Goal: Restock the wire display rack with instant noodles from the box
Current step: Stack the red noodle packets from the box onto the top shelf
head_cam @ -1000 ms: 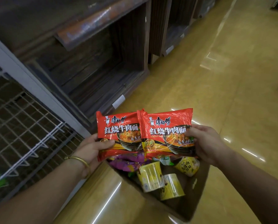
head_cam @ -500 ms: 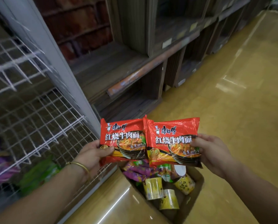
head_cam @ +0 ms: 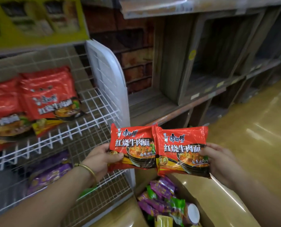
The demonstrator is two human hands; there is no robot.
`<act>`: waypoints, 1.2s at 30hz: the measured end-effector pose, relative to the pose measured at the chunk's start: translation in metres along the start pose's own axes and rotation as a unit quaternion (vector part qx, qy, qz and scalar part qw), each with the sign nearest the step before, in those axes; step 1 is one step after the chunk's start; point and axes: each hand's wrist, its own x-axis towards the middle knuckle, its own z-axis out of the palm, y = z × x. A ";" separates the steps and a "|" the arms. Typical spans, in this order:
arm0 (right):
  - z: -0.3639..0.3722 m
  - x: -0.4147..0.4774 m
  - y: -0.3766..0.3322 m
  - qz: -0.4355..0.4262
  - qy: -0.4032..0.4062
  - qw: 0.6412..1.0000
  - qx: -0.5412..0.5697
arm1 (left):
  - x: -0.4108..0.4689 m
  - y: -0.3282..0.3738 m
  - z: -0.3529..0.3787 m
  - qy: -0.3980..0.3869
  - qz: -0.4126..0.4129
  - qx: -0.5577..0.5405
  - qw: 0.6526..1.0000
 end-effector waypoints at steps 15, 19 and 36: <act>0.118 -0.022 -0.080 -0.063 -0.143 0.986 -0.051 | -0.075 0.067 -0.084 0.135 0.086 0.005 0.987; 0.158 -0.031 -0.091 -0.071 -0.189 0.977 -0.060 | -0.099 0.076 -0.116 0.172 0.102 0.011 0.980; 0.350 -0.056 -0.091 -0.083 -0.322 0.934 -0.129 | -0.189 0.099 -0.265 0.322 0.130 0.014 0.938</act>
